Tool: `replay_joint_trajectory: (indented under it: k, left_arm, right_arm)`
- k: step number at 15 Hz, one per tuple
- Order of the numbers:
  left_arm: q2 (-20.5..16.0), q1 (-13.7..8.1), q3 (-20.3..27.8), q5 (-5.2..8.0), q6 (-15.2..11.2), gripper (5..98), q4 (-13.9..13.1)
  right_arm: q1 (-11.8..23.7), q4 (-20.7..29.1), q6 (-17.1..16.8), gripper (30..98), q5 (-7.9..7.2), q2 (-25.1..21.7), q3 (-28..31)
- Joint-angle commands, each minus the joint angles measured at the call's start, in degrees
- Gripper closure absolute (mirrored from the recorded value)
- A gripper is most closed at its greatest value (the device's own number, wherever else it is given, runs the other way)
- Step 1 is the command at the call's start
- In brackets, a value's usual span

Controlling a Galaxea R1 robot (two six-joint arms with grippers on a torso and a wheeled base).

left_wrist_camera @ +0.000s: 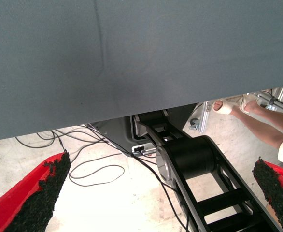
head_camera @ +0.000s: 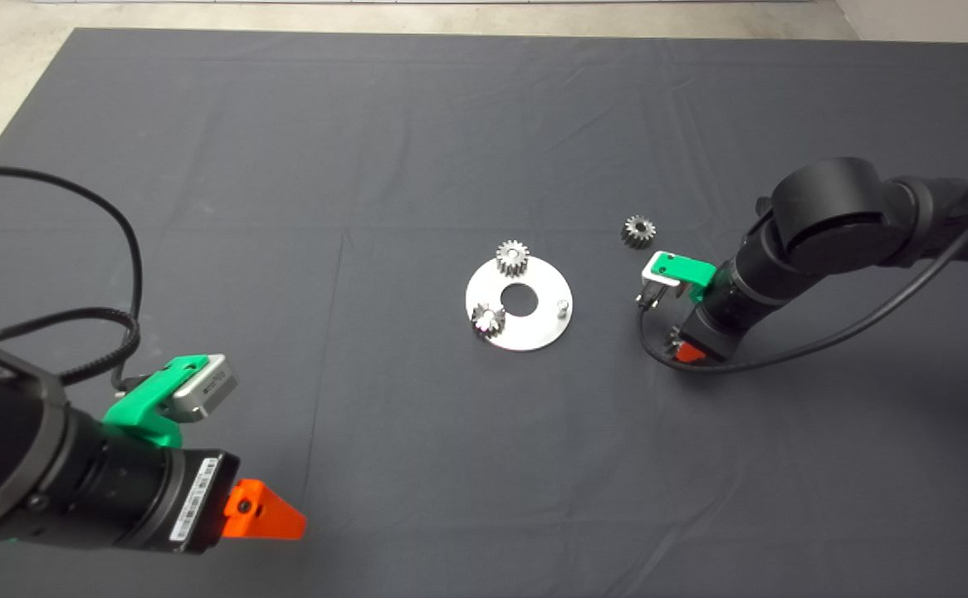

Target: Remove an incorrectly installed larger gear and replace it with the correct smaller gear

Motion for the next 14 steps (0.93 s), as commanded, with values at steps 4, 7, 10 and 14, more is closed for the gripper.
replay_joint_trajectory:
  k: [4, 7, 10, 14]
  left_arm:
    - [-0.21, -0.20, 0.87, -0.01, -0.30, 5.9, -1.17]
    - [-0.21, -0.20, 0.78, -0.09, -0.35, 5.9, -1.13]
    - [-0.21, -0.20, 0.78, -0.01, -0.35, 5.9, -1.13]
    - [-0.21, -0.20, 0.78, -0.01, -0.35, 5.9, -1.13]
  right_arm:
    - [0.94, -2.29, -0.34, 71.6, -6.96, -0.45, 0.29]
    - [2.69, -2.11, -0.52, 66.4, -7.00, -0.45, 2.38]
    - [6.20, -1.85, -0.22, 62.1, -6.91, -0.33, 5.12]
    - [8.41, -1.15, 0.62, 55.5, -6.82, 0.16, 3.22]
